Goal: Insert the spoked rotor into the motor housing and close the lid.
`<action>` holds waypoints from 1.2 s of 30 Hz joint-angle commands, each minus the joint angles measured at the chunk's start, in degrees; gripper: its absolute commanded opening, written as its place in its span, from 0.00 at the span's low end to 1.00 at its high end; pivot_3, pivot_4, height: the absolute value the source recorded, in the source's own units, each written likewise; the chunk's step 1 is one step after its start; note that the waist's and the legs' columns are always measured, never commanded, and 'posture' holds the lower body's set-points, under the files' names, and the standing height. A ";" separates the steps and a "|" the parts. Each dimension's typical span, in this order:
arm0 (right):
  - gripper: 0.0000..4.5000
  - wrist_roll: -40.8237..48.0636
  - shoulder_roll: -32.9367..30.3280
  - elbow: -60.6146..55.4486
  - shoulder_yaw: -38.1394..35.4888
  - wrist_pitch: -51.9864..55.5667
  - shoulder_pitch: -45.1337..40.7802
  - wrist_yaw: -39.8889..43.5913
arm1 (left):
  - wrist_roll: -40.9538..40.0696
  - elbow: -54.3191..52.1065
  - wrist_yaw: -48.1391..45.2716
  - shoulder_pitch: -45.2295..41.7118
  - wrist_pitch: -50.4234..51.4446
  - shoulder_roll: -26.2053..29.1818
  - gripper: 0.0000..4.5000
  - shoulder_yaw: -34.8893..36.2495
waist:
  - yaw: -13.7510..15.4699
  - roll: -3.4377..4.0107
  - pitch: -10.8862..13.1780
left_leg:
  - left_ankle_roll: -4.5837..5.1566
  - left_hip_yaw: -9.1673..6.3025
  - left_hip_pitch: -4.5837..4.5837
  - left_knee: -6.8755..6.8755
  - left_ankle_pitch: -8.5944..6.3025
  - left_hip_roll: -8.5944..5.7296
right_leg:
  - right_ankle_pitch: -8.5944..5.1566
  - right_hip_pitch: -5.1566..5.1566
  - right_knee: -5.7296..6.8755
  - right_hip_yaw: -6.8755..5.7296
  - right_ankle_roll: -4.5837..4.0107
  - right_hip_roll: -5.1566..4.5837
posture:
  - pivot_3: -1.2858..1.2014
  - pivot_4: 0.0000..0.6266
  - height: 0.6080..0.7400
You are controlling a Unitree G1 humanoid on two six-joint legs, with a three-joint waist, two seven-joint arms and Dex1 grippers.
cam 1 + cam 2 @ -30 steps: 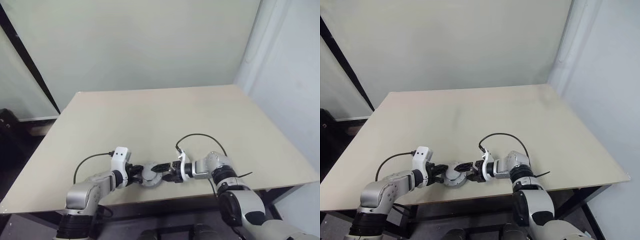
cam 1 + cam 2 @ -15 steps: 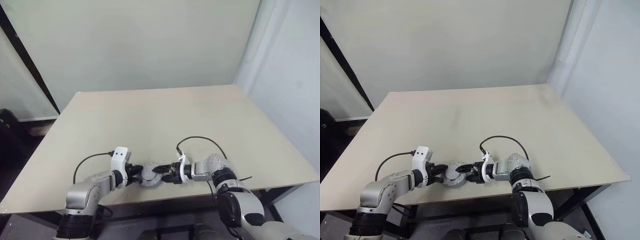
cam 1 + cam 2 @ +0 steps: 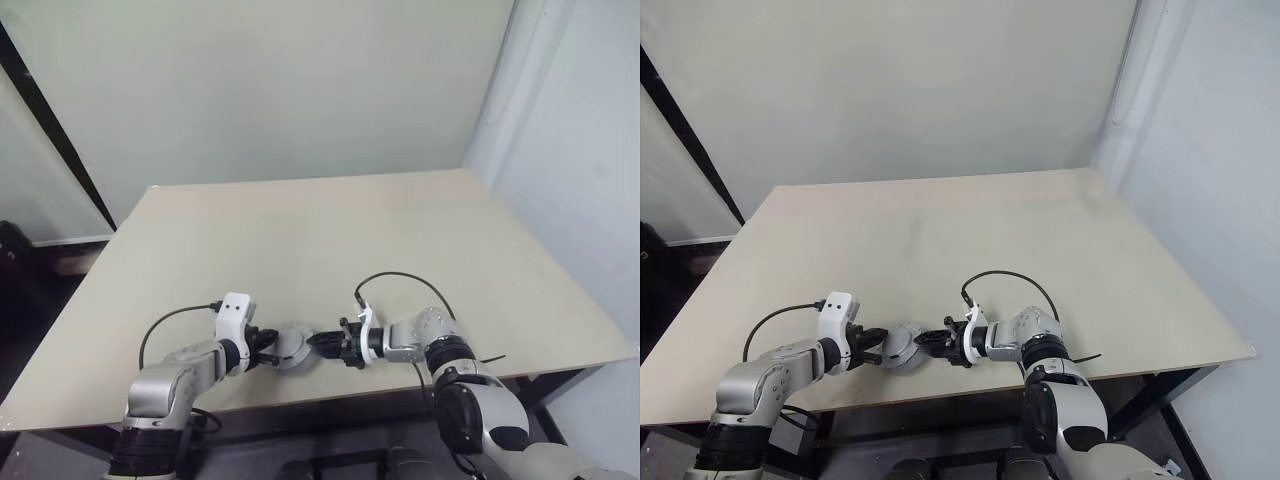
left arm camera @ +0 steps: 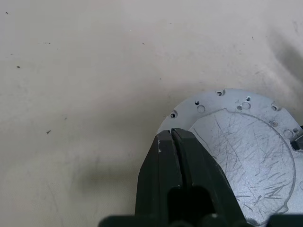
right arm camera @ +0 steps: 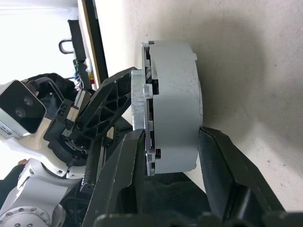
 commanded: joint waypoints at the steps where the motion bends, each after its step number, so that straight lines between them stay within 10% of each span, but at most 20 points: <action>1: 0.31 0.12 0.97 -0.48 1.38 -0.46 -0.14 -0.86 | -0.71 -0.08 -0.48 -1.38 0.40 -1.19 0.00 -0.01 | 0.00 0.00 0.00 | 0.00 0.00 0.00 0.00 0.00 0.00 | 0.00 0.00 0.00 0.00 0.00 0.00 | 0.52 0.00 1.00; 15: 0.31 0.70 0.71 -1.12 2.47 -0.91 0.28 0.09 | -8.03 -0.90 -3.63 -2.67 1.85 0.51 0.97 12.77 | -0.23 -0.03 0.00 | 0.00 0.00 -0.04 -0.03 0.00 0.00 | 0.00 -0.06 0.01 0.00 0.00 0.01 | 0.52 0.00 1.00; 36: 0.31 8.29 1.73 -6.56 -1.10 4.21 -0.28 3.37 | -30.93 -2.85 3.85 3.98 6.47 -7.67 1.00 33.29 | -0.40 -0.38 0.10 | -0.01 -0.03 -0.16 -0.02 0.00 0.01 | 0.00 -0.12 -0.04 -0.01 0.00 0.00 | 0.52 0.00 1.00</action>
